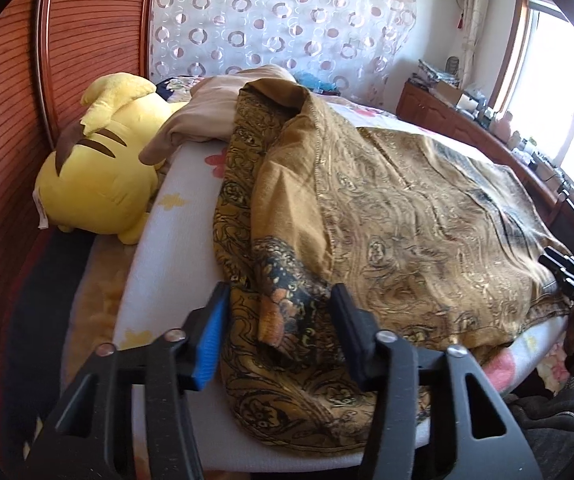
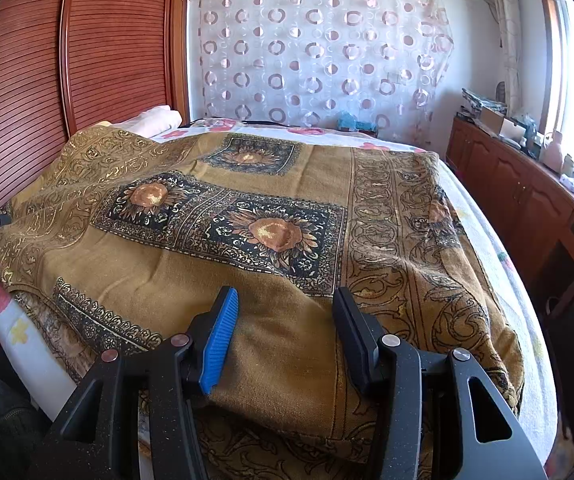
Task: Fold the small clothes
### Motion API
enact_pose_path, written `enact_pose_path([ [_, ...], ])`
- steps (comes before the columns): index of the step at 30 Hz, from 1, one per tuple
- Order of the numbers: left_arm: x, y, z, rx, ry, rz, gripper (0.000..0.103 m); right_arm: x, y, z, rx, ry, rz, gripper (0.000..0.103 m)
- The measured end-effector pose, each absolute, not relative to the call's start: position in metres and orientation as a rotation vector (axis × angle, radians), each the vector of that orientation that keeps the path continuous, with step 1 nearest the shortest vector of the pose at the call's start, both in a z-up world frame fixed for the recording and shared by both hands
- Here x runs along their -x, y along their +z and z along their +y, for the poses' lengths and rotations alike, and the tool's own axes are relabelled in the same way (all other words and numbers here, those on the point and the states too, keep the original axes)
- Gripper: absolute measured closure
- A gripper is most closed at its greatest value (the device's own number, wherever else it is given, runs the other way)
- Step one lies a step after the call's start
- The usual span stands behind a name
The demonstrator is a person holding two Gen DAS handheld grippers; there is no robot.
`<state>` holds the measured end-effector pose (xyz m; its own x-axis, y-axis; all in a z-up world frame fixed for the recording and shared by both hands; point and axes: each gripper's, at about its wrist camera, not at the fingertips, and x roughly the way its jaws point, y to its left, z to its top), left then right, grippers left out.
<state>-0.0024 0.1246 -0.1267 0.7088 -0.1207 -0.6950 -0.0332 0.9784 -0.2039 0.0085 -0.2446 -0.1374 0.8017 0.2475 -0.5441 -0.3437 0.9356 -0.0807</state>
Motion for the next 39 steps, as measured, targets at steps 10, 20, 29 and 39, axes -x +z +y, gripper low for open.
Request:
enact_pose_path([
  [10,0.003,-0.104,0.104,0.201,-0.091,0.719,0.098,-0.01,-0.135,-0.246,0.183,0.322,0.558,0.052],
  [20,-0.03,-0.025,0.041,0.124,-0.281,0.55,0.099,-0.021,-0.124,-0.249,0.168,0.365,0.638,0.05],
  [29,-0.07,0.019,-0.031,0.06,-0.467,0.491,0.099,-0.019,-0.109,-0.267,0.14,0.348,0.643,0.05],
  [39,-0.077,0.017,-0.069,0.01,-0.536,0.533,0.071,-0.015,-0.099,-0.287,0.098,0.326,0.625,0.05],
])
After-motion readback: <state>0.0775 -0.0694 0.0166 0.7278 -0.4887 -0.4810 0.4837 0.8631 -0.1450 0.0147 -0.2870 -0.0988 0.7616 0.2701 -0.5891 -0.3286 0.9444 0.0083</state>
